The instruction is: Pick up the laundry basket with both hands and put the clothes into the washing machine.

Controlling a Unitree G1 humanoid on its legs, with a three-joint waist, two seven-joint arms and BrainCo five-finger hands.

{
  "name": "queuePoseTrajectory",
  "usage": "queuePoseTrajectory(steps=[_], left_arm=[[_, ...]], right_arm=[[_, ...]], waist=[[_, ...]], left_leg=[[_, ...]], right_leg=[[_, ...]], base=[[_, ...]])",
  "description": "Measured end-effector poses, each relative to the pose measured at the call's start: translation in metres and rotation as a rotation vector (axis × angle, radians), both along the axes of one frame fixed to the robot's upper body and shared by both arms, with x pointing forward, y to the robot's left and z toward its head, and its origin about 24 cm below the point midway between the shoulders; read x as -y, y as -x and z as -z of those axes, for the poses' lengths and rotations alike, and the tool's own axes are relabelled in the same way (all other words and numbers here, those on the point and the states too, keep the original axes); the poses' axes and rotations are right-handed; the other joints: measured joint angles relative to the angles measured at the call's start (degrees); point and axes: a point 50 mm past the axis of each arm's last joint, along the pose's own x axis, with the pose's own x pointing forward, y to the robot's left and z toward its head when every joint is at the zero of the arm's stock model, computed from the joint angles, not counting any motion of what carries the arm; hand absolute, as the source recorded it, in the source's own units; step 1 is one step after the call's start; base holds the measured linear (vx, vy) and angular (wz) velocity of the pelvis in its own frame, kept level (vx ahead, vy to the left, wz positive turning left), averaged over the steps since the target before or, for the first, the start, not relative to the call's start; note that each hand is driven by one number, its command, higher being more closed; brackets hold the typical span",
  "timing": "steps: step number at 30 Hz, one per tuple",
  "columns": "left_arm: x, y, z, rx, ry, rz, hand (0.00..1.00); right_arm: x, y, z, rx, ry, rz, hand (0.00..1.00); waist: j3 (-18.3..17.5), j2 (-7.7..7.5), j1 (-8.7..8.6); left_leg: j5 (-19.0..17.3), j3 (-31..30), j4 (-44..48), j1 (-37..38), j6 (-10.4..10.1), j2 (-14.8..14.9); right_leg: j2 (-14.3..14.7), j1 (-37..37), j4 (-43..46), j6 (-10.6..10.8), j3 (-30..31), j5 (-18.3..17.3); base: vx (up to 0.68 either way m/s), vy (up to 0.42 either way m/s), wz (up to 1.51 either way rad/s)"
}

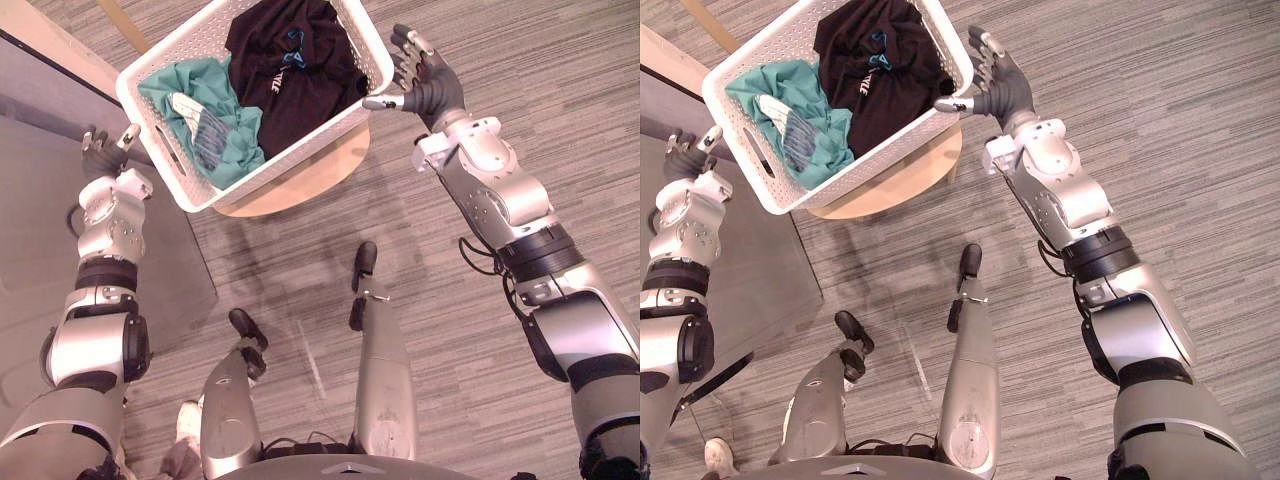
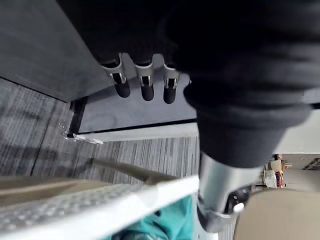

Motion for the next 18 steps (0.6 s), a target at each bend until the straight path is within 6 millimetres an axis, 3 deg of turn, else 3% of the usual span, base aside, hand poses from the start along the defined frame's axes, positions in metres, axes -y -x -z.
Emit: queuePoseTrajectory(steps=[7,11,18], left_arm=[[-0.019,0.019,0.032,-0.066,0.057,-0.062,0.0],[-0.025,0.028,0.046,-0.094,0.08,-0.082,0.0],[-0.055,0.059,0.072,-0.106,0.177,-0.205,0.0]], right_arm=[[-0.005,0.009,-0.005,0.033,-0.033,-0.09,0.0],[0.003,0.015,0.003,0.01,-0.092,-0.114,0.0],[0.02,0.04,0.005,0.09,-0.185,-0.124,0.0]], waist=[[0.02,0.05,0.5],[0.36,0.46,1.15],[0.37,0.48,1.87]], left_leg=[[-0.18,0.18,0.7,-0.7,-0.19,0.1],[0.04,-0.04,0.7,-1.34,-0.26,0.16],[0.03,-0.98,0.64,-0.46,-0.28,-0.2]], right_leg=[[-0.03,-1.9,2.19,-0.51,0.65,-1.18],[-0.09,-2.54,2.61,-0.68,0.49,-1.35],[-0.9,-2.27,5.31,-0.53,0.1,-3.43]], base=[[0.01,-0.051,0.0],[0.02,-0.048,0.04],[0.04,-0.042,0.06]])
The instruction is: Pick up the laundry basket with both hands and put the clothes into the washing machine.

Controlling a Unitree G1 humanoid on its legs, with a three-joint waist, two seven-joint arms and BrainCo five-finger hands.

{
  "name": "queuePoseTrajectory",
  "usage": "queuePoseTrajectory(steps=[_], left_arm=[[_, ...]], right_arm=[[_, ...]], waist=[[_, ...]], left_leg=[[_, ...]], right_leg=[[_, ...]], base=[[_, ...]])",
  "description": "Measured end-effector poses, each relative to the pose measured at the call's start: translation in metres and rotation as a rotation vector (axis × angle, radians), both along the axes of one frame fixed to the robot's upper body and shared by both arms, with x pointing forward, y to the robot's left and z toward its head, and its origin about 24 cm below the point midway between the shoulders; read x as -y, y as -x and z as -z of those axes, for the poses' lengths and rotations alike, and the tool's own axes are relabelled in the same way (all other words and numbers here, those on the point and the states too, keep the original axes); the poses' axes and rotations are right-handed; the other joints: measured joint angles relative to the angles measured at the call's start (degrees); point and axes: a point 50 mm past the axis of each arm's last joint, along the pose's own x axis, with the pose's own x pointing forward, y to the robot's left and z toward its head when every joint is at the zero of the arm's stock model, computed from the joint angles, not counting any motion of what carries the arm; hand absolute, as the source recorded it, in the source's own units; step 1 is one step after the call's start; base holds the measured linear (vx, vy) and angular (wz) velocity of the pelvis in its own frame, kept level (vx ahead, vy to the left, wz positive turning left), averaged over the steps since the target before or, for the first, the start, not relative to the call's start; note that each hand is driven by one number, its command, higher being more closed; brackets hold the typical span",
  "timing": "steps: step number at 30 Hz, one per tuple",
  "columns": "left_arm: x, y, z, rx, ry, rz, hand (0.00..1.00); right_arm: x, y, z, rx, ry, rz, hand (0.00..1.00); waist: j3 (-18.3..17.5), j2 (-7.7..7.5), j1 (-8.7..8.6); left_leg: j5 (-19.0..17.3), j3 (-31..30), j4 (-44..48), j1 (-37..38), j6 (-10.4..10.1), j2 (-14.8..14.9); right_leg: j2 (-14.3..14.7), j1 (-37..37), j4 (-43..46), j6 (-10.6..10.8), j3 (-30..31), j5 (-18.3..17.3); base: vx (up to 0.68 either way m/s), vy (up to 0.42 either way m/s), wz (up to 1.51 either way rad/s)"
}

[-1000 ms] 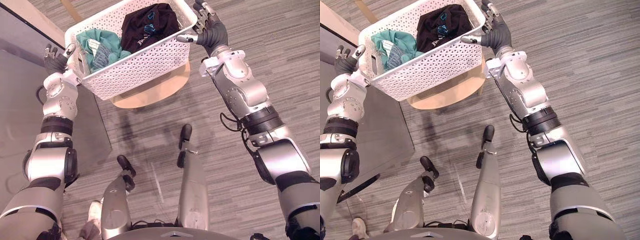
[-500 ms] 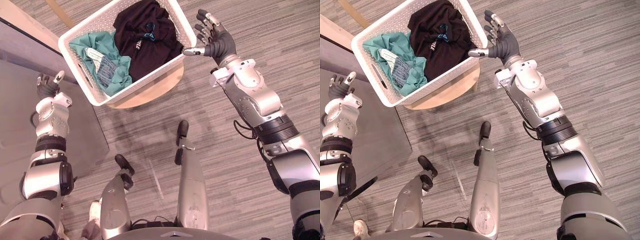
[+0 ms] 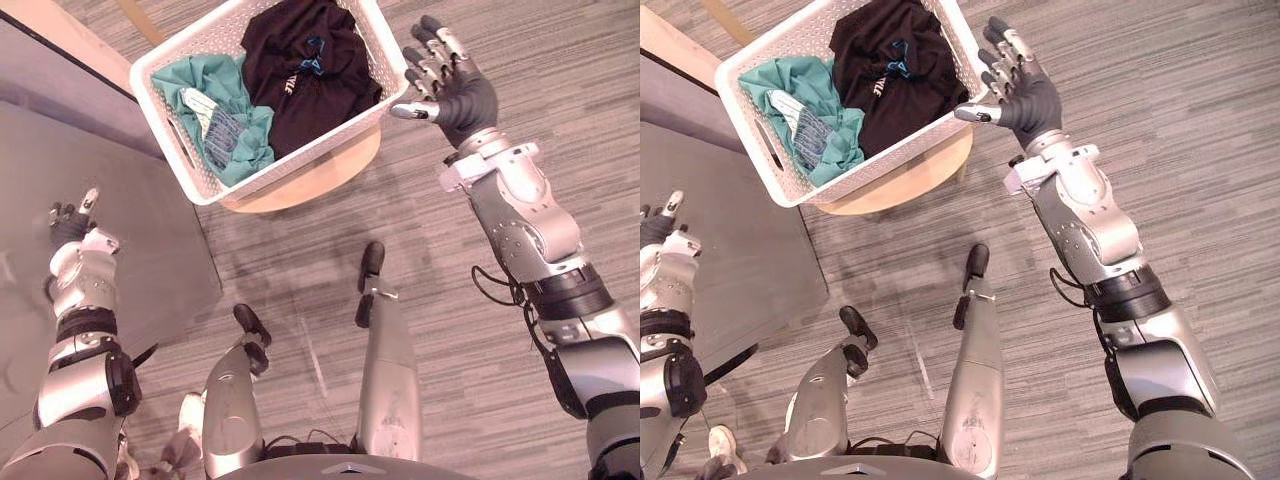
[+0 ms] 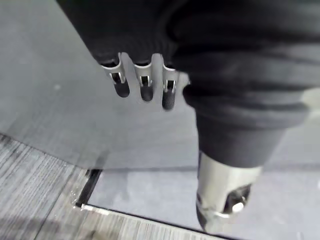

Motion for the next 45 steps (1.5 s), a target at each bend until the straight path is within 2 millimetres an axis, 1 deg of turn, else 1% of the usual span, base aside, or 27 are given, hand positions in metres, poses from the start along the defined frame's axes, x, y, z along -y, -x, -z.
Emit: queuePoseTrajectory(steps=[2,4,5,6,9,11,14,15,16,17,18,19,20,22,23,24,25,27,28,31,33,36,39,40,42,44,45], left_arm=[[0.001,0.005,0.005,0.003,-0.001,0.005,0.0],[0.0,0.011,0.01,0.016,0.018,-0.011,0.0],[0.0,0.019,0.015,0.033,0.027,-0.029,0.0],[0.0,0.022,0.018,0.031,0.031,-0.033,0.0],[0.005,0.035,0.033,0.023,0.051,-0.05,0.0],[0.01,0.043,0.045,0.0,0.067,-0.06,0.0],[0.026,0.059,0.073,-0.043,0.122,-0.076,0.0],[0.034,0.068,0.087,-0.085,0.129,-0.075,0.0],[0.037,0.072,0.093,-0.103,0.128,-0.074,0.0],[0.044,0.079,0.102,-0.13,0.135,-0.066,0.0],[0.053,0.082,0.11,-0.155,0.14,-0.045,0.0],[0.068,0.088,0.122,-0.205,0.142,-0.002,0.0],[0.076,0.092,0.129,-0.228,0.151,0.02,0.0],[0.109,0.106,0.151,-0.297,0.188,0.12,0.0],[0.119,0.111,0.157,-0.318,0.198,0.149,0.0],[0.137,0.122,0.168,-0.358,0.218,0.208,0.0],[0.147,0.126,0.172,-0.375,0.23,0.24,0.0],[0.177,0.145,0.19,-0.464,0.258,0.381,0.0],[0.178,0.146,0.191,-0.475,0.258,0.39,0.0],[0.19,0.165,0.209,-0.594,0.265,0.47,0.0],[0.198,0.183,0.221,-0.711,0.249,0.556,0.0],[0.201,0.201,0.231,-0.798,0.26,0.585,0.0],[0.194,0.212,0.236,-0.856,0.274,0.553,0.0],[0.189,0.218,0.238,-0.877,0.285,0.528,0.0],[0.185,0.227,0.241,-0.916,0.304,0.503,0.0],[0.182,0.233,0.242,-0.928,0.329,0.465,0.0],[0.18,0.238,0.243,-0.933,0.348,0.43,0.0]], right_arm=[[0.01,0.006,0.008,0.003,-0.052,0.018,0.0],[0.022,0.012,0.024,-0.025,-0.118,0.051,0.0],[0.035,0.019,0.043,-0.06,-0.167,0.099,0.0],[0.04,0.021,0.05,-0.08,-0.185,0.118,0.0],[0.063,0.036,0.089,-0.169,-0.24,0.236,0.0],[0.075,0.046,0.11,-0.217,-0.269,0.291,0.0],[0.094,0.067,0.142,-0.294,-0.348,0.396,0.0],[0.102,0.08,0.16,-0.339,-0.398,0.451,0.0],[0.104,0.084,0.167,-0.359,-0.417,0.47,0.0],[0.106,0.091,0.182,-0.403,-0.449,0.491,0.0],[0.107,0.096,0.195,-0.449,-0.472,0.511,0.0],[0.107,0.104,0.217,-0.526,-0.506,0.544,0.0],[0.106,0.109,0.228,-0.566,-0.52,0.56,0.0],[0.093,0.125,0.26,-0.701,-0.513,0.587,0.0],[0.089,0.127,0.267,-0.73,-0.508,0.584,0.0],[0.082,0.134,0.283,-0.808,-0.494,0.576,0.0],[0.079,0.137,0.291,-0.846,-0.485,0.577,0.0],[0.067,0.145,0.321,-0.994,-0.494,0.577,0.0],[0.067,0.146,0.324,-1.009,-0.495,0.577,0.0],[0.062,0.155,0.353,-1.158,-0.466,0.6,0.0],[0.063,0.166,0.371,-1.26,-0.449,0.63,0.0],[0.067,0.179,0.386,-1.353,-0.449,0.675,0.0],[0.071,0.193,0.399,-1.442,-0.483,0.738,0.0],[0.07,0.199,0.403,-1.474,-0.482,0.754,0.0],[0.069,0.206,0.407,-1.507,-0.482,0.764,0.0],[0.068,0.207,0.408,-1.519,-0.482,0.763,0.0],[0.066,0.207,0.409,-1.524,-0.483,0.756,0.0]], waist=[[-0.02,0.01,0.02],[-0.06,0.08,-0.17],[-0.11,0.14,-0.43],[-0.15,0.14,-0.58],[-0.94,0.64,-1.38],[-3.48,1.06,-1.8],[-7.18,2.95,-2.05],[-9.98,3.86,-2.05],[-10.91,3.95,-2.02],[-11.99,4.07,-2.08],[-12.56,4.24,-2.11],[-14.1,4.42,-2.02],[-14.81,4.57,-2.04],[-15.5,4.61,-2.07],[-16.03,4.59,-2.07],[-16.89,4.49,-2.06],[-17.16,4.47,-2.05],[-18.46,4.3,-2.07],[-18.46,4.3,-2.1],[-19.18,4.25,-2.84],[-20.23,4.28,-3.43],[-20.68,4.09,-3.72],[-21.07,4.06,-3.89],[-20.91,3.66,-3.96],[-21.32,4.04,-4.06],[-21.3,4.0,-4.2],[-21.3,4.08,-4.11]], left_leg=[[-0.02,-0.03,-0.12,0.93,-0.02,-0.06],[-0.02,-0.13,-0.77,2.65,-0.12,-0.11],[0.07,-0.27,-1.52,4.65,-0.24,-0.13],[0.1,-0.29,-1.94,5.58,-0.29,-0.22],[0.42,-0.5,-4.15,9.61,-0.45,-0.87],[1.23,-0.79,-6.22,10.48,-0.32,-1.72],[2.66,-1.32,-10.21,13.83,-0.22,-2.51],[3.21,-1.66,-11.76,14.79,-0.32,-2.81],[3.3,-1.65,-12.12,15.19,-0.32,-3.0],[3.31,-1.66,-12.65,16.3,-0.31,-3.33],[3.31,-1.77,-13.1,17.17,-0.31,-3.6],[3.3,-2.0,-13.59,17.66,-0.31,-3.76],[3.3,-2.2,-13.91,17.94,-0.31,-3.77],[2.97,-2.51,-14.2,19.64,-0.05,-3.85],[2.8,-2.51,-14.19,19.67,0.06,-3.93],[2.52,-2.45,-14.17,19.93,0.2,-4.05],[2.35,-2.33,-14.16,20.21,0.27,-4.1],[1.46,-1.74,-13.89,21.41,0.61,-4.48],[1.39,-1.73,-13.88,21.65,0.65,-4.52],[-0.03,-1.69,-12.79,23.72,0.98,-4.67],[-1.23,-1.69,-11.84,24.92,1.06,-4.88],[-1.98,-1.78,-11.4,25.89,1.21,-5.47],[-2.47,-2.02,-11.09,27.14,1.24,-5.97],[-2.63,-2.97,-11.04,27.95,1.09,-5.96],[-3.33,-3.99,-10.88,28.43,1.06,-5.87],[-3.99,-4.03,-10.46,28.21,1.19,-5.73],[-5.48,-3.59,-9.32,27.71,1.35,-4.75]], right_leg=[[-0.16,0.77,0.61,0.01,-0.1,-0.59],[-0.27,2.25,0.95,-0.2,-0.71,-1.19],[-0.28,4.19,1.17,-0.16,-1.17,-1.92],[-0.33,4.86,1.39,-0.12,-1.24,-2.22],[-0.93,8.36,2.0,0.24,-2.31,-3.81],[-1.38,8.55,2.23,0.54,-2.6,-4.49],[-1.65,11.28,2.03,1.03,-3.83,-5.29],[-1.74,12.25,1.85,1.54,-4.41,-5.74],[-1.78,12.53,1.87,1.78,-4.43,-5.92],[-2.02,13.53,1.56,2.02,-4.47,-6.09],[-2.26,14.62,1.18,2.25,-4.72,-6.24],[-2.45,15.67,0.26,2.65,-5.25,-6.26],[-2.46,16.42,-0.4,2.87,-5.62,-6.15],[-2.47,19.46,-2.64,3.74,-6.38,-5.45],[-2.48,19.82,-3.19,3.76,-6.5,-5.18],[-2.36,20.66,-4.67,3.92,-6.63,-4.44],[-2.26,21.2,-5.41,4.23,-6.63,-3.91],[-1.9,23.45,-8.73,4.41,-6.37,-2.0],[-1.86,23.79,-9.05,4.5,-6.34,-1.79],[-1.67,27.64,-12.67,5.03,-6.11,-0.16],[-1.55,30.25,-15.6,5.29,-5.85,1.44],[-1.53,32.29,-18.33,5.71,-5.4,3.29],[-1.54,33.7,-19.73,5.9,-4.59,4.03],[-1.33,34.26,-19.88,5.97,-4.27,3.97],[-1.16,34.46,-20.01,6.03,-4.08,3.9],[-1.11,34.73,-20.13,6.01,-4.15,3.91],[-0.64,34.81,-20.22,5.93,-4.34,3.88]], base=[[0.04,-0.042,-0.01],[0.05,-0.039,-0.04],[0.04,-0.02,-0.03],[0.05,-0.023,-0.04],[0.02,-0.007,0.02],[0.02,-0.005,0.13],[0.06,0.007,0.1],[0.04,0.014,0.12],[0.06,0.016,0.1],[0.05,0.019,0.05],[0.03,0.033,0.09],[0.02,0.049,0.12],[0.02,0.05,0.12],[0.01,0.057,0.05],[0.01,0.078,-0.02],[0.01,0.07,-0.05],[0.03,0.074,-0.1],[0.03,0.077,-0.18],[0.03,0.076,-0.17],[0.03,0.071,-0.12],[0.04,0.079,-0.12],[0.02,0.057,-0.14],[0.01,0.028,-0.15],[0.0,0.002,-0.19],[-0.02,-0.013,-0.13],[-0.05,-0.017,-0.08],[-0.07,-0.056,-0.16]])
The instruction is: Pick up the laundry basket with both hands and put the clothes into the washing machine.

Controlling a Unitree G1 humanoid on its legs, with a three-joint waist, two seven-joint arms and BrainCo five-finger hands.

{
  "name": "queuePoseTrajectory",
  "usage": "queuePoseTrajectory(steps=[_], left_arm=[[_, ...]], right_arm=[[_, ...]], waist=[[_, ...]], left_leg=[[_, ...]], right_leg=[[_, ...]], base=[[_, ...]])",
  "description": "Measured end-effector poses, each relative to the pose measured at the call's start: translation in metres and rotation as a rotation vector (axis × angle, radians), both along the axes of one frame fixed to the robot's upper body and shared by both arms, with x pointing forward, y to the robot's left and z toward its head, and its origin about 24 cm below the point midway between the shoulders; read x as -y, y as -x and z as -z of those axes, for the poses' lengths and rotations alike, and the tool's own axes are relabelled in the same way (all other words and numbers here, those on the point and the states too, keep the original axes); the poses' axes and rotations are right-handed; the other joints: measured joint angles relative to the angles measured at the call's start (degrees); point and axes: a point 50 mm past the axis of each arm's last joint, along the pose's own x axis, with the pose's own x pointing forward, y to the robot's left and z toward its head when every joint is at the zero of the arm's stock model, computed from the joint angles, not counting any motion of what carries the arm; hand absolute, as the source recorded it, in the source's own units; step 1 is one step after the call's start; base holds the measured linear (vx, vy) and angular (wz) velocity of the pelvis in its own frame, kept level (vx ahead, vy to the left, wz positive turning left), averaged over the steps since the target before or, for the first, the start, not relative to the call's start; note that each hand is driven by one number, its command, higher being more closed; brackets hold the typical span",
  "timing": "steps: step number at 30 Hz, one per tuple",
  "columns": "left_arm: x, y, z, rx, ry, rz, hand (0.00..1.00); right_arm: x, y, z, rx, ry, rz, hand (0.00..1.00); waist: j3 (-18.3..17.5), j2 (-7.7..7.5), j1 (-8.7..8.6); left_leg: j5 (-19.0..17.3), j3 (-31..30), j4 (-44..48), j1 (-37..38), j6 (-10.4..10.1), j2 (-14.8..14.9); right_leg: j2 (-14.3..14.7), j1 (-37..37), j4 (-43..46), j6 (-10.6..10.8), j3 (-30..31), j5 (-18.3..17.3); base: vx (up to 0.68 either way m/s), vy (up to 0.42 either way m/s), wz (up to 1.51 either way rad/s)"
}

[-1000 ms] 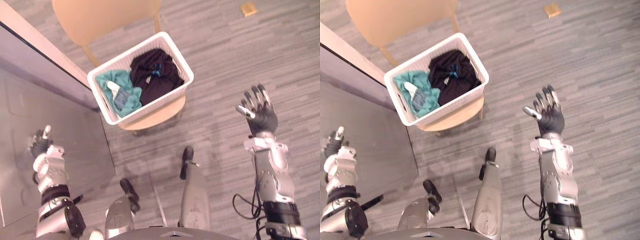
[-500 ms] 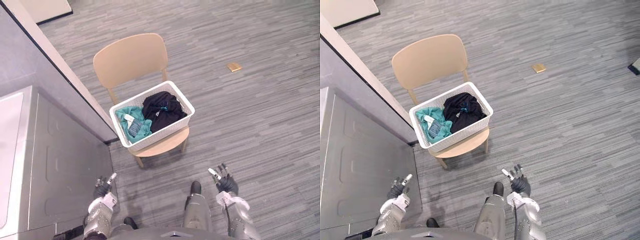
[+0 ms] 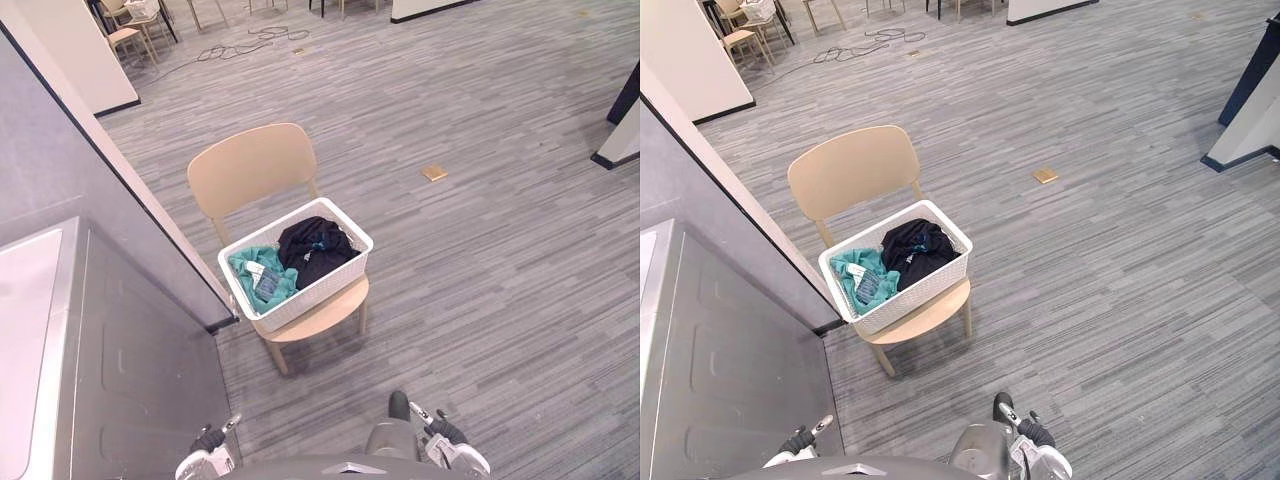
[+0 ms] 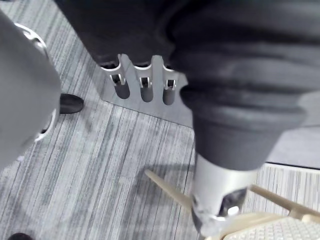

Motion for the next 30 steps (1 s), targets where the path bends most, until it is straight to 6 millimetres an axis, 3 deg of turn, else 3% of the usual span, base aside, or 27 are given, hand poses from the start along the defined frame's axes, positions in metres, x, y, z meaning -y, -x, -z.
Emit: queuePoseTrajectory(steps=[2,4,7,8,9,10,11,12,14,15,17,18,19,21,24,25,27,28,29,30], left_arm=[[0.0,0.006,0.001,-0.015,0.003,-0.052,0.0],[-0.004,0.012,0.001,-0.024,-0.003,-0.091,0.0],[-0.005,0.0,-0.002,0.03,0.002,-0.133,0.0],[-0.002,-0.006,-0.004,0.052,0.011,-0.137,0.0],[-0.004,-0.007,-0.004,0.054,0.006,-0.13,0.0],[-0.008,-0.007,-0.004,0.055,-0.003,-0.132,0.0],[-0.006,-0.013,-0.006,0.071,0.001,-0.129,0.0],[-0.005,-0.009,-0.005,0.059,0.003,-0.112,0.0],[-0.002,-0.009,-0.004,0.052,0.003,-0.064,0.0],[-0.003,-0.01,-0.004,0.049,-0.004,-0.032,0.0],[-0.007,-0.008,-0.003,0.024,-0.023,0.013,0.0],[-0.009,-0.01,-0.003,0.013,-0.039,0.063,0.0],[-0.007,-0.013,-0.004,0.014,-0.039,0.084,0.0],[-0.016,-0.02,-0.006,0.014,-0.072,0.144,0.0],[-0.023,-0.017,-0.006,-0.003,-0.099,0.181,0.0],[-0.023,-0.017,-0.006,-0.005,-0.106,0.196,0.0],[-0.022,-0.016,-0.006,-0.011,-0.112,0.214,0.0],[-0.02,-0.015,-0.005,-0.015,-0.107,0.212,0.0],[-0.02,-0.012,-0.004,-0.031,-0.106,0.21,0.0],[-0.023,-0.01,-0.003,-0.044,-0.114,0.209,0.0]], right_arm=[[-0.002,-0.002,-0.001,0.006,-0.001,-0.015,0.0],[-0.004,-0.001,0.0,0.0,0.005,-0.038,0.0],[-0.008,-0.011,-0.005,0.025,0.033,-0.113,0.0],[-0.006,-0.011,-0.006,0.016,0.053,-0.123,0.0],[-0.01,-0.008,-0.004,0.002,0.051,-0.129,0.0],[-0.011,-0.006,-0.003,-0.002,0.05,-0.124,0.0],[-0.011,-0.002,-0.002,-0.006,0.048,-0.107,0.0],[-0.01,-0.005,-0.006,0.018,0.058,-0.107,0.0],[-0.009,-0.008,-0.01,0.047,0.069,-0.109,0.0],[-0.014,-0.012,-0.011,0.064,0.06,-0.114,0.0],[-0.026,-0.022,-0.012,0.106,0.019,-0.1,0.0],[-0.035,-0.023,-0.013,0.131,-0.014,-0.077,0.0],[-0.036,-0.028,-0.014,0.147,-0.02,-0.074,0.0],[-0.046,-0.031,-0.013,0.153,-0.071,-0.053,0.0],[-0.048,-0.014,-0.007,0.121,-0.097,-0.012,0.0],[-0.048,-0.009,-0.005,0.113,-0.096,-0.005,0.0],[-0.045,0.0,-0.003,0.085,-0.091,-0.002,0.0],[-0.045,0.002,-0.002,0.079,-0.092,0.001,0.0],[-0.046,0.002,-0.002,0.08,-0.098,0.007,0.0],[-0.047,0.001,-0.002,0.084,-0.104,0.011,0.0]], waist=[[-0.01,0.62,0.27],[0.36,0.19,0.81],[0.39,-0.21,0.8],[0.31,0.68,1.35],[0.46,-0.36,1.43],[0.6,0.18,1.7],[1.56,-0.22,1.75],[1.58,0.57,2.09],[1.42,0.86,1.3],[1.47,0.64,0.98],[0.24,-1.04,0.1],[-0.31,-0.88,-0.72],[-0.27,-0.75,-0.44],[0.83,-4.03,0.8],[0.79,-6.69,0.71],[0.65,-6.9,0.72],[0.78,-6.63,0.66],[1.17,-5.45,0.73],[1.48,-5.18,0.69],[1.56,-5.09,0.67]], left_leg=[[-1.13,0.24,2.93,-1.12,0.12,1.69],[-0.34,-0.37,4.48,-1.86,-0.09,2.12],[3.47,-0.61,4.59,-5.38,2.73,1.27],[5.84,0.58,4.66,-6.43,3.18,2.07],[9.61,0.42,0.79,-6.41,3.24,2.3],[7.86,1.19,3.21,-5.1,1.84,2.6],[-0.03,1.99,18.41,-7.31,1.69,6.13],[-3.95,0.78,32.25,-8.56,1.1,8.33],[-4.87,0.48,40.0,-7.81,0.28,7.86],[-5.99,0.32,38.07,-7.51,-0.53,7.52],[-8.18,0.36,28.31,-5.34,-0.42,3.44],[-11.82,0.35,20.12,-3.41,0.51,1.84],[-13.51,0.44,17.94,-3.31,2.13,1.58],[-12.02,1.48,14.67,-2.0,3.06,-1.04],[-10.54,2.29,11.71,0.91,3.25,-2.82],[-10.05,2.89,11.09,1.17,3.58,-3.13],[-8.53,5.14,9.56,1.54,4.53,-2.45],[-7.93,5.95,8.82,1.65,5.56,-1.35],[-6.87,6.81,8.18,1.59,5.77,0.49],[-5.98,6.74,8.15,1.65,5.13,1.89]], right_leg=[[0.53,-1.18,3.21,-0.67,-0.02,0.03],[0.43,-3.1,7.22,-0.95,-0.11,-2.96],[-2.56,-4.77,9.74,-1.36,-3.07,-4.72],[-2.98,-4.5,10.65,-1.94,-4.44,-5.2],[-2.5,-3.86,10.1,-3.64,-6.3,-6.09],[-2.5,-2.68,9.68,-4.66,-8.81,-5.94],[-2.29,-1.64,10.21,-5.83,-10.89,-5.9],[-1.52,-0.57,10.81,-6.8,-12.57,-6.28],[-1.45,0.47,11.04,-7.12,-14.3,-6.25],[-1.41,0.68,10.98,-7.22,-15.07,-5.49],[-1.43,1.11,7.63,-6.49,-15.97,-3.4],[-0.73,0.46,5.43,-7.39,-17.38,-0.8],[-0.26,-0.53,5.52,-7.99,-17.39,-0.22],[-0.7,-0.16,4.14,-8.32,-16.56,1.41],[-0.55,1.69,1.86,-8.05,-15.2,1.31],[-0.52,1.64,1.59,-7.22,-14.8,0.79],[0.7,1.53,0.49,0.59,-14.55,-3.62],[1.3,1.15,1.21,0.69,-13.97,-3.84],[3.17,-0.61,7.62,-2.43,-10.86,-3.66],[3.83,-1.53,15.42,-3.65,-8.57,-4.55]], base=[[-0.03,-0.071,-0.08],[0.01,-0.076,0.16],[-0.02,-0.12,0.69],[-0.11,-0.177,0.84],[-0.09,-0.167,0.84],[-0.08,-0.105,0.67],[-0.05,-0.073,0.52],[-0.09,-0.059,0.52],[-0.16,-0.01,0.49],[-0.26,-0.003,0.4],[-0.23,0.022,0.41],[-0.23,0.093,0.37],[-0.38,0.137,0.11],[-0.4,0.015,-0.25],[-0.24,-0.03,-0.23],[-0.2,-0.016,-0.3],[-0.14,-0.018,-0.34],[-0.09,-0.029,-0.35],[-0.07,-0.055,-0.24],[-0.04,-0.081,-0.06]])
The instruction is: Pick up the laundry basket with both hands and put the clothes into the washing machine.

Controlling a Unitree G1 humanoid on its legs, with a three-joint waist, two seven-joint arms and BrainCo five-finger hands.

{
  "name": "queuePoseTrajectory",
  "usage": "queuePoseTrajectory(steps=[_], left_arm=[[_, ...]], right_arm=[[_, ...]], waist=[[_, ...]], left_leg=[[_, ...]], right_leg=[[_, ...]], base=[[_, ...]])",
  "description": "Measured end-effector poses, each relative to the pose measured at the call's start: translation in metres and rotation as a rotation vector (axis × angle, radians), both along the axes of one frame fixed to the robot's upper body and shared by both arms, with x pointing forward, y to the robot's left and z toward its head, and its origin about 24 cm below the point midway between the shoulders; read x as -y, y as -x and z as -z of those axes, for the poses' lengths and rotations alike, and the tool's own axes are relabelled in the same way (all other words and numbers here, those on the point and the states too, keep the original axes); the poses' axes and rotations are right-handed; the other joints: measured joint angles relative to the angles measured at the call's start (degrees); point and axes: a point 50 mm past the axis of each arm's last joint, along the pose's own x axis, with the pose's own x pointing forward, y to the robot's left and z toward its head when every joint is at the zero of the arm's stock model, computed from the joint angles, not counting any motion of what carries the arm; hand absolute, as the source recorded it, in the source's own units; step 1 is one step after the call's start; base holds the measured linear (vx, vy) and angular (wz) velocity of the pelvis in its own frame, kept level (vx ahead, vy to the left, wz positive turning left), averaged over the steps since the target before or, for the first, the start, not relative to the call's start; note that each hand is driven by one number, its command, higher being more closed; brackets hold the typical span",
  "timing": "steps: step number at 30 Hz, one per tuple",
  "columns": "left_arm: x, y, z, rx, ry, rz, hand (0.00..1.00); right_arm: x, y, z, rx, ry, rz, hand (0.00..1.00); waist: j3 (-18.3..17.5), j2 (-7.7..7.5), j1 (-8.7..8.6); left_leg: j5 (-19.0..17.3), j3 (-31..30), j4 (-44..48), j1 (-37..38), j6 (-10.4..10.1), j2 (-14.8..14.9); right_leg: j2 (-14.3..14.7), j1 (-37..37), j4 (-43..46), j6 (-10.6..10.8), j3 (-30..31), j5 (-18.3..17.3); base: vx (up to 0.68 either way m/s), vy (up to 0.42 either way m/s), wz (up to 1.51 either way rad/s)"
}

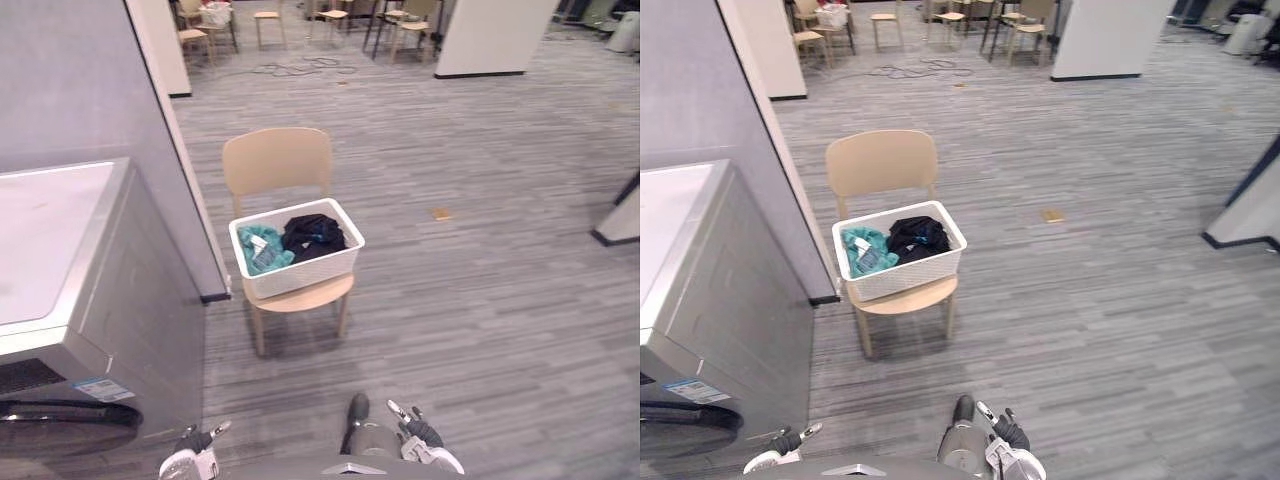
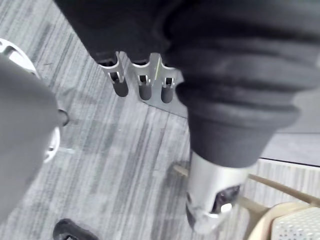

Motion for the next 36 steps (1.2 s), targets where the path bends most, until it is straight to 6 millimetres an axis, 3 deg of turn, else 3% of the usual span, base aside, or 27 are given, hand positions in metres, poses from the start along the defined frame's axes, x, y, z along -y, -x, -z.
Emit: queuePoseTrajectory(steps=[1,2,4,5,6,7,8,9,10,12,13,18,22,23,24,25,26,27,28,29,30,32,33,34,36], left_arm=[[-0.006,0.003,0.0,-0.011,-0.015,0.001,0.0],[-0.017,0.006,-0.002,-0.016,-0.043,0.0,0.0],[-0.022,0.004,-0.003,-0.013,-0.059,0.008,0.0],[-0.026,0.003,-0.004,-0.016,-0.069,0.006,0.0],[-0.02,0.007,-0.001,-0.044,-0.053,0.0,0.0],[-0.015,0.01,0.001,-0.061,-0.039,-0.007,0.0],[-0.015,0.009,0.001,-0.06,-0.044,-0.011,0.0],[-0.025,0.006,-0.002,-0.048,-0.08,-0.01,0.0],[-0.03,0.001,-0.005,-0.034,-0.098,-0.021,0.0],[-0.027,0.003,-0.004,-0.038,-0.085,-0.039,0.0],[-0.021,0.0,-0.003,-0.023,-0.064,-0.052,0.0],[-0.018,-0.006,-0.005,0.007,-0.057,-0.031,0.0],[-0.018,-0.012,-0.007,0.042,-0.064,-0.02,0.0],[-0.014,-0.013,-0.007,0.048,-0.059,-0.003,0.0],[-0.014,-0.013,-0.007,0.045,-0.063,0.011,0.0],[-0.017,-0.013,-0.007,0.045,-0.072,0.016,0.0],[-0.016,-0.016,-0.009,0.065,-0.069,0.01,0.0],[-0.015,-0.023,-0.011,0.095,-0.072,0.02,0.0],[-0.013,-0.019,-0.01,0.085,-0.065,0.033,0.0],[-0.012,-0.016,-0.009,0.079,-0.061,0.034,0.0],[-0.009,-0.016,-0.009,0.077,-0.057,0.06,0.0],[-0.005,-0.02,-0.009,0.081,-0.051,0.096,0.0],[0.001,-0.026,-0.01,0.089,-0.044,0.129,0.0],[-0.007,-0.029,-0.012,0.09,-0.07,0.151,0.0],[-0.015,-0.029,-0.014,0.084,-0.095,0.19,0.0]], right_arm=[[-0.004,0.001,0.001,-0.003,-0.012,0.003,0.0],[-0.014,0.001,0.002,-0.001,-0.042,0.008,0.0],[-0.02,-0.002,0.002,0.012,-0.059,-0.011,0.0],[-0.022,0.0,0.002,0.005,-0.062,-0.019,0.0],[-0.016,-0.003,0.001,0.014,-0.043,-0.027,0.0],[-0.01,-0.012,-0.002,0.034,-0.023,-0.038,0.0],[-0.01,-0.015,-0.003,0.042,-0.021,-0.043,0.0],[-0.017,-0.018,-0.002,0.037,-0.033,-0.073,0.0],[-0.021,-0.022,-0.001,0.03,-0.038,-0.1,0.0],[-0.025,-0.04,-0.007,0.076,-0.039,-0.138,0.0],[-0.025,-0.046,-0.008,0.077,-0.035,-0.156,0.0],[-0.03,-0.029,0.0,0.019,-0.032,-0.21,0.0],[-0.025,-0.028,0.002,0.001,0.005,-0.252,0.0],[-0.02,-0.031,0.001,0.002,0.021,-0.248,0.0],[-0.016,-0.029,0.001,-0.003,0.026,-0.235,0.0],[-0.017,-0.028,0.001,-0.004,0.02,-0.223,0.0],[-0.015,-0.023,0.003,-0.014,0.016,-0.198,0.0],[-0.007,-0.02,0.003,-0.02,0.026,-0.171,0.0],[-0.001,-0.017,0.003,-0.027,0.038,-0.159,0.0],[0.001,-0.014,0.003,-0.031,0.044,-0.152,0.0],[0.006,-0.006,0.005,-0.051,0.048,-0.127,0.0],[0.01,-0.005,0.005,-0.053,0.053,-0.11,0.0],[0.014,-0.004,0.005,-0.059,0.056,-0.079,0.0],[0.004,-0.007,0.006,-0.052,0.021,-0.069,0.0],[-0.004,-0.007,0.008,-0.048,-0.01,-0.04,0.0]], waist=[[-0.11,-1.29,0.25],[-0.33,-3.59,1.23],[-0.42,-5.13,1.38],[-0.98,-5.72,1.17],[-1.55,-4.37,1.54],[-1.49,-1.63,1.65],[-1.4,-3.05,1.21],[-1.62,-5.66,1.43],[-2.28,-5.51,2.81],[-2.49,-3.72,3.85],[-1.73,-2.6,3.78],[-0.26,-0.94,4.32],[0.71,-0.41,4.59],[1.17,0.5,4.94],[1.16,0.46,4.48],[0.85,-1.48,3.96],[1.79,-2.25,3.81],[2.38,-1.47,3.94],[2.51,-0.13,3.11],[2.2,0.47,2.58],[1.91,1.38,1.87],[1.57,2.17,1.46],[2.2,1.64,1.42],[2.76,-0.51,1.83],[1.82,-2.39,2.16]], left_leg=[[0.72,-0.4,0.02,-0.09,-0.66,1.03],[1.72,-1.88,0.58,-0.76,-1.6,2.37],[2.5,-4.46,1.96,-2.9,-1.98,3.4],[3.52,-7.58,1.61,-4.2,-2.12,3.06],[4.94,-10.38,-1.56,-5.1,-1.46,2.99],[8.42,-12.79,-5.63,-5.13,-0.52,3.14],[9.84,-12.9,-6.43,-5.29,-2.08,2.04],[10.95,-14.2,-6.47,-6.44,-2.07,-0.35],[11.36,-14.45,-5.55,-8.86,-2.28,0.29],[12.32,-14.5,-5.39,-12.27,-2.84,2.51],[14.0,-15.32,-5.37,-13.55,-2.22,3.53],[14.9,-19.07,-4.4,-15.64,-2.86,5.69],[15.75,-20.88,-2.58,-19.17,-2.08,6.25],[15.93,-21.84,-3.72,-19.61,-1.86,5.67],[14.47,-21.5,-8.31,-18.56,-0.41,3.97],[13.85,-20.04,-7.98,-18.44,1.22,2.98],[12.22,-17.21,-0.7,-20.46,3.7,3.03],[10.57,-15.85,13.32,-23.04,5.82,3.72],[7.31,-15.35,21.68,-22.18,4.72,5.12],[5.62,-15.54,22.38,-21.0,4.05,5.72],[2.84,-16.06,20.02,-17.9,3.02,8.09],[2.05,-16.06,13.62,-16.06,1.59,10.06],[0.86,-16.08,8.69,-15.61,-3.3,7.93],[1.68,-17.11,7.72,-16.6,-1.95,4.63],[2.12,-18.9,7.32,-17.24,-1.25,0.95]], right_leg=[[0.15,-0.61,8.46,-0.4,2.55,-1.46],[0.58,-0.35,18.8,-0.36,7.7,-5.48],[0.74,-0.6,22.71,0.59,11.99,-6.92],[2.73,-0.75,22.24,1.51,13.43,-6.37],[5.23,0.46,17.96,2.41,15.12,-6.1],[7.06,3.3,15.64,2.96,18.88,-9.1],[6.15,3.6,17.34,2.3,20.67,-11.54],[4.88,5.95,13.12,3.66,23.2,-16.52],[5.52,7.7,6.1,3.11,22.51,-18.18],[7.22,9.48,-4.25,1.73,21.51,-17.04],[8.72,9.72,-6.78,1.18,21.38,-14.56],[10.63,11.87,-11.36,0.36,18.33,-11.17],[10.67,11.81,-12.06,-0.05,15.7,-9.04],[10.44,11.68,-11.02,-0.08,14.7,-8.99],[8.9,12.02,-12.13,-0.6,12.54,-8.65],[6.88,12.09,-13.26,-1.18,11.21,-8.3],[4.8,11.92,-13.48,-1.13,8.89,-7.66],[2.51,11.73,-12.78,-0.64,5.79,-6.88],[1.62,13.05,-13.58,-0.05,3.1,-6.51],[1.27,13.74,-14.21,0.15,1.61,-6.3],[0.71,14.88,-15.35,1.18,-2.0,-5.65],[-0.42,14.55,-15.27,2.77,-5.37,-4.83],[-1.31,14.38,-14.86,4.12,-7.75,-4.4],[-3.43,14.56,-15.1,4.69,-8.55,-3.82],[-5.8,16.38,-16.25,4.42,-10.29,-2.38]], base=[[0.01,-0.215,0.19],[0.02,-0.238,0.38],[0.03,-0.264,0.61],[0.0,-0.219,0.69],[-0.01,-0.147,0.68],[-0.01,-0.144,0.5],[-0.01,-0.193,0.65],[-0.06,-0.315,0.43],[-0.08,-0.296,0.15],[-0.13,-0.193,-0.22],[-0.16,-0.131,-0.06],[-0.18,-0.042,0.21],[-0.19,0.02,0.32],[-0.24,0.043,0.59],[-0.21,0.044,0.85],[-0.16,0.057,1.08],[-0.12,0.036,1.1],[-0.2,0.067,1.24],[-0.18,0.067,1.15],[-0.13,0.197,1.5],[-0.06,0.232,1.33],[-0.06,0.347,1.43],[-0.07,0.377,1.4],[-0.04,0.29,1.13],[0.04,0.235,0.77]])
